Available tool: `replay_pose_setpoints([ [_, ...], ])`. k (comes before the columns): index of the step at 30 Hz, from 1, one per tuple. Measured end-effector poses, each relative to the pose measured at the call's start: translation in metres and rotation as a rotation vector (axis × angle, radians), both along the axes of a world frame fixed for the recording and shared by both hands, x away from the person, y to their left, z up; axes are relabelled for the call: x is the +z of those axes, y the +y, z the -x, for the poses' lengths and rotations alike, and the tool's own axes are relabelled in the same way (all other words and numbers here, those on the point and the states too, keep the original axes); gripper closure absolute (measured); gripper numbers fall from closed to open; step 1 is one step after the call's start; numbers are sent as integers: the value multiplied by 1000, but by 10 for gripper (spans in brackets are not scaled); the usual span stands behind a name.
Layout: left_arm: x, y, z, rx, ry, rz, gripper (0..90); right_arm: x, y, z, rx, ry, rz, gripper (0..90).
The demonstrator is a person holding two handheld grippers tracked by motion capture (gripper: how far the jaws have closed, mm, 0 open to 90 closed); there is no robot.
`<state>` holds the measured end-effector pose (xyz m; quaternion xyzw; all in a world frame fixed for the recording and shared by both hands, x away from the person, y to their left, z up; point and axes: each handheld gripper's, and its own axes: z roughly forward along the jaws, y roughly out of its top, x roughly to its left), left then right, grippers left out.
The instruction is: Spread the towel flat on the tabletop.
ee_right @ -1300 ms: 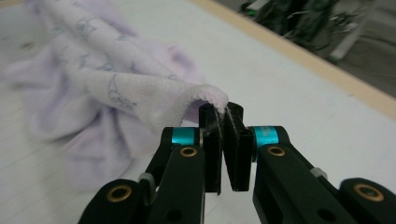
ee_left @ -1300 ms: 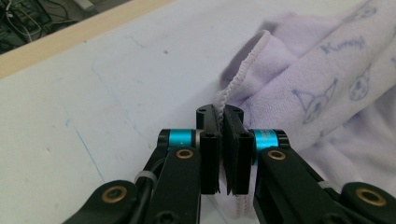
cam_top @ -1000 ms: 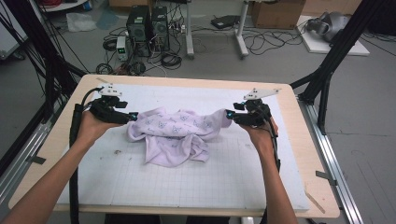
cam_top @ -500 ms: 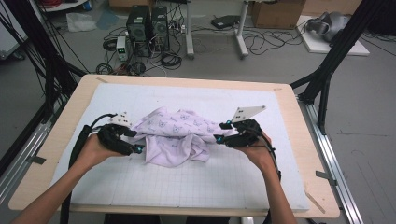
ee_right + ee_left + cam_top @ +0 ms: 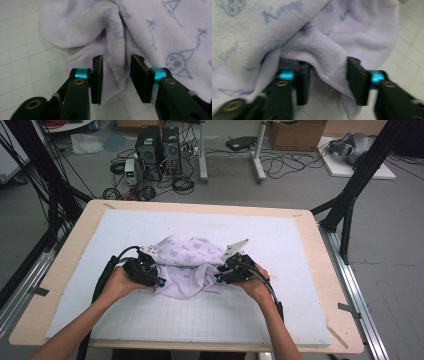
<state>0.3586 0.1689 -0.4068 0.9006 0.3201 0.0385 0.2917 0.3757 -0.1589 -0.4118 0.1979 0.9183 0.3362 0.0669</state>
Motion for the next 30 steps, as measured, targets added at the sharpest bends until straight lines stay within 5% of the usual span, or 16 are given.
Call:
replay_pose_setpoints([
  [2,1,1,1,-13,-19,-10,738,-3,2,-3,13,12,8,843],
  [4,4,2,3,-15,-43,-6,815,-1,3,-4,23,-1,9,860],
  [12,25,23,7,-18,-123,80,837,29,-35,9,58,-51,-122,863],
  [14,34,30,10,-35,-143,90,838,33,-39,12,68,-63,-119,863],
  [20,55,47,32,-87,-177,103,840,55,-51,35,193,-54,-50,863],
  [25,58,48,62,-199,-162,84,843,61,-47,59,353,-35,-7,863],
  [30,54,49,91,-366,-116,76,835,56,-36,84,557,99,38,810],
])
